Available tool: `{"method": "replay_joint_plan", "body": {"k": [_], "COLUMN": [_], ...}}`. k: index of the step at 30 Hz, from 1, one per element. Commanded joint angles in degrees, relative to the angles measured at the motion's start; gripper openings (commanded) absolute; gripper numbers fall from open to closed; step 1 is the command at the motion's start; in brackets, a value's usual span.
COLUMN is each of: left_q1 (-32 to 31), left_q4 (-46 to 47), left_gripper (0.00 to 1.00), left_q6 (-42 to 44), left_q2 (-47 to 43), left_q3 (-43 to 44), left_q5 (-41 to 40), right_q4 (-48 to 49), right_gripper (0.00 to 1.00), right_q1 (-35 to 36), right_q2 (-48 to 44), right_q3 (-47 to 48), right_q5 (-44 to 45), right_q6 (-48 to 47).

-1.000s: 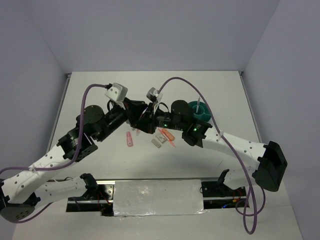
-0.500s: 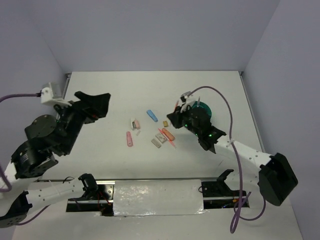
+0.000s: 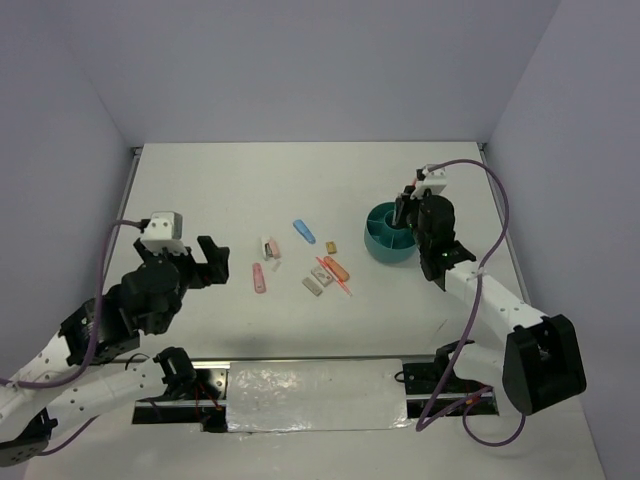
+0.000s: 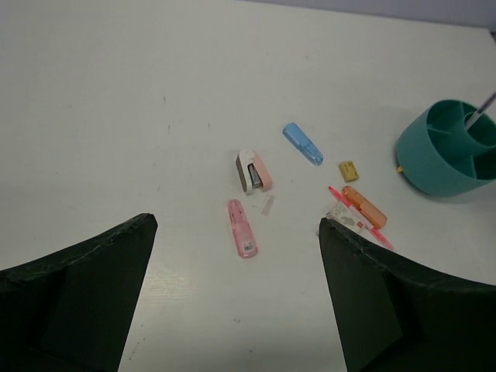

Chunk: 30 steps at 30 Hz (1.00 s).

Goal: Sort the stationery into containers
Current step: Place the pen in the storage box.

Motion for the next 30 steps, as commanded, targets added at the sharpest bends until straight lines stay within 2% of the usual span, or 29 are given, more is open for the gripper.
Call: {"method": "replay_joint_plan", "body": {"k": [1,12,15,18,19,20,21,22,23,27,30], "left_q1": [0.0,0.0,0.0,0.0,0.0,0.0,0.0,0.0,0.0,0.0,0.0], "left_q4": [3.4,4.0,3.4,3.5,3.4,3.2,3.0,2.9,3.0,2.6,-0.2], "left_gripper": [0.99,0.99,0.99,0.99,0.99,0.99,0.99,0.99,0.99,0.99,0.99], "left_q6": [1.7,2.8,2.7,2.9,2.8,2.7,2.6,2.6,2.6,2.0,-0.3], "left_q2": [-1.9,-1.4,-1.2,-0.9,-0.8,-0.8,-0.8,-1.1,-1.1,-0.8,0.2], "left_q3": [0.9,0.3,0.6,0.5,0.5,0.6,0.6,0.6,0.6,0.6,1.4], "left_q5": [0.4,2.7,2.4,2.7,2.7,2.5,2.1,1.9,1.9,1.0,-3.0], "right_q4": [2.7,5.4,5.2,4.6,4.0,3.9,3.5,2.9,2.3,-1.7,-5.9], "right_gripper": [0.0,0.05,0.14,0.33,0.5,0.57,0.7,0.77,0.88,0.89,0.84], "right_q1": [-1.4,-3.1,-3.3,-3.3,-3.3,-3.3,-3.3,-3.3,-3.3,-3.2,-2.5], "right_q2": [1.6,6.3,7.4,7.5,7.0,5.4,4.4,3.3,1.3,-3.5,-8.1], "right_q3": [2.1,1.3,1.6,1.9,1.8,1.5,1.4,1.1,1.1,2.1,2.8], "right_q5": [0.3,-0.9,-0.9,-0.9,-1.1,-1.3,-1.4,-1.3,-1.0,-0.9,-6.7], "right_q6": [-1.3,-0.2,0.1,0.3,0.9,1.1,1.4,1.8,1.9,2.3,3.9]}}
